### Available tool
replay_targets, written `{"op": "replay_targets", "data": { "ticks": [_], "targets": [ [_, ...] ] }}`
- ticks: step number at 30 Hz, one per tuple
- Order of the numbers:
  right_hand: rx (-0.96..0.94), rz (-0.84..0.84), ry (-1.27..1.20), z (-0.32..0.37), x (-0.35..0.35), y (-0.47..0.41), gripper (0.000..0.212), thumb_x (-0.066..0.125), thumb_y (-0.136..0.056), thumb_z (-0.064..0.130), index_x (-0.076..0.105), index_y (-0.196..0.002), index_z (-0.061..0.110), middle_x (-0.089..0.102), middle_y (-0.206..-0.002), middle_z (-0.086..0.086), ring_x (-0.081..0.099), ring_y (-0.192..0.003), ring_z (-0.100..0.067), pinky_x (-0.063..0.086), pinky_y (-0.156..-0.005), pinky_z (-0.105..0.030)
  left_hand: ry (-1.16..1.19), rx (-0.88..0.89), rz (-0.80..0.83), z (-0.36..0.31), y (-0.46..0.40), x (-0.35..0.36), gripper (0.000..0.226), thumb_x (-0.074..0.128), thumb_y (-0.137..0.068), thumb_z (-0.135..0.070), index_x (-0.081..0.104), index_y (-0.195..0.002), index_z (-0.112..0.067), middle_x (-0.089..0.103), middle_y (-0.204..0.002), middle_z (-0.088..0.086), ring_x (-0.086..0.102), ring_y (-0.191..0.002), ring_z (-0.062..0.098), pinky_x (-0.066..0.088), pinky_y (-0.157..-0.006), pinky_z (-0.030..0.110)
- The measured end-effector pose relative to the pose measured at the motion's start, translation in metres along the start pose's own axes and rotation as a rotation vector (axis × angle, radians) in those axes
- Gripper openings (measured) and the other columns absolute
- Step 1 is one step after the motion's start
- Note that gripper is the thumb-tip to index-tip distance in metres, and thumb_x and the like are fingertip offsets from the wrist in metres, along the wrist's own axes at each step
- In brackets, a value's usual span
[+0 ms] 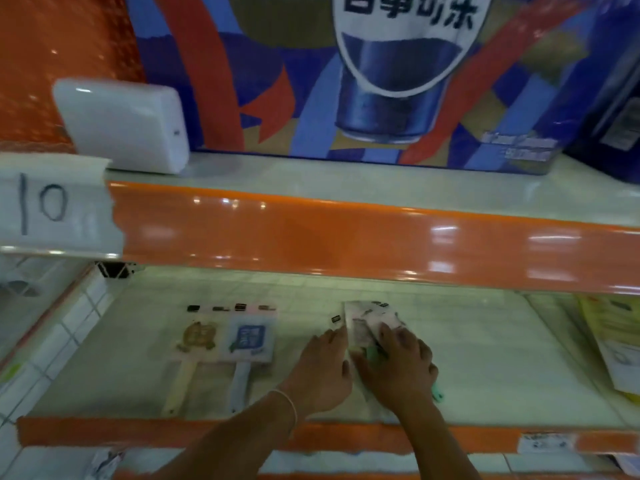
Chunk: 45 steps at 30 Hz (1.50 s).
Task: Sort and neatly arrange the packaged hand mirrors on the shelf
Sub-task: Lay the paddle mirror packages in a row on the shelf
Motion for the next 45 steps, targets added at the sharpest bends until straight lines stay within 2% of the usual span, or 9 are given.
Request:
{"op": "replay_targets", "data": {
  "ticks": [9,12,17,21,25,31,37,42,45],
  "targets": [
    [-0.117,-0.072,-0.130,-0.057,-0.009,-0.020,0.058,0.048,-0.072,0.070,0.066,-0.108,0.028,0.066,-0.109,0.003,0.058,-0.105,-0.022,0.038,-0.088,-0.030,-0.337,0.003,0.055,-0.007,-0.022,0.035,0.060,0.031,-0.099,-0.028,0.009,-0.152,-0.010,0.008,-0.160,0.008,0.001,-0.147,0.025,-0.002,-0.120,0.042],
    [-0.192,-0.154,-0.252,-0.049,-0.033,-0.017,0.032,0.057,-0.080,0.050,0.066,-0.082,0.019,0.065,-0.076,0.001,0.061,-0.075,-0.023,0.047,-0.069,-0.031,-0.291,-0.001,0.033,-0.008,-0.023,0.033,0.057,0.030,-0.100,-0.028,0.014,-0.152,-0.012,0.010,-0.160,0.006,0.001,-0.148,0.023,-0.001,-0.121,0.039],
    [-0.175,-0.294,-0.605,-0.037,-0.071,-0.005,0.023,0.047,-0.097,0.022,0.068,-0.095,0.014,0.066,-0.078,-0.002,0.061,-0.070,-0.021,0.046,-0.061,-0.029,0.075,0.003,-0.106,-0.017,-0.015,0.007,0.046,0.037,-0.101,-0.026,0.035,-0.146,-0.013,0.034,-0.152,0.002,0.024,-0.143,0.016,0.016,-0.115,0.024],
    [-0.106,-0.173,-0.904,-0.008,-0.071,0.006,0.039,0.041,-0.101,0.029,0.063,-0.075,0.010,0.064,-0.066,-0.012,0.061,-0.060,-0.030,0.052,-0.054,-0.041,0.458,-0.120,-0.210,-0.019,-0.013,-0.021,0.030,0.043,-0.100,-0.027,0.065,-0.114,-0.013,0.067,-0.107,0.003,0.063,-0.096,0.017,0.050,-0.084,0.032],
    [-0.029,0.028,-1.146,0.029,-0.046,0.020,0.036,0.047,-0.100,0.025,0.070,-0.079,0.008,0.068,-0.074,-0.021,0.063,-0.063,-0.035,0.056,-0.059,-0.044,0.630,-0.257,-0.262,-0.002,-0.003,-0.046,0.024,0.047,-0.097,-0.020,0.065,-0.088,-0.008,0.065,-0.074,0.011,0.061,-0.059,0.016,0.055,-0.063,0.038],
    [-0.050,-0.085,-0.883,0.061,-0.005,0.018,0.025,0.053,-0.096,0.029,0.070,-0.081,0.021,0.068,-0.064,-0.010,0.066,-0.063,-0.031,0.057,-0.060,-0.048,0.306,-0.264,-0.307,0.054,0.022,-0.077,0.030,0.049,-0.097,-0.032,0.064,-0.117,-0.016,0.068,-0.097,0.002,0.059,-0.069,0.007,0.048,-0.061,0.016],
    [0.032,-0.107,-0.688,0.082,0.019,0.019,0.041,0.051,-0.097,0.028,0.052,-0.136,0.015,0.060,-0.058,-0.005,0.056,-0.055,-0.017,0.041,-0.051,-0.025,0.206,-0.291,-0.642,0.145,0.064,-0.121,0.016,0.055,-0.094,-0.020,0.068,-0.103,-0.018,0.070,-0.099,0.004,0.066,-0.085,0.016,0.053,-0.078,0.029],
    [0.034,-0.123,-0.563,0.097,0.027,0.026,0.031,0.051,-0.097,0.025,0.059,-0.125,0.014,0.065,-0.075,-0.004,0.058,-0.066,-0.019,0.040,-0.059,-0.025,0.200,-0.383,-0.606,0.223,0.094,-0.123,0.038,0.054,-0.095,-0.024,0.054,-0.130,-0.013,0.062,-0.122,0.006,0.057,-0.110,0.024,0.046,-0.092,0.036],
    [-0.015,-0.115,-0.435,0.105,0.032,0.027,0.017,0.051,-0.094,0.021,0.061,-0.082,0.014,0.060,-0.069,-0.006,0.056,-0.060,-0.021,0.036,-0.048,-0.025,0.212,-0.401,-0.494,0.241,0.100,-0.112,0.045,0.050,-0.097,-0.031,0.048,-0.136,-0.010,0.053,-0.135,0.009,0.047,-0.125,0.025,0.037,-0.104,0.037]
  ]
}}
Point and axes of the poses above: each hand's wrist, its own y-axis away from the middle knuckle, its own x-axis out of the palm, z = x × y, the point moved 2 cm from there along -y, towards the middle knuckle
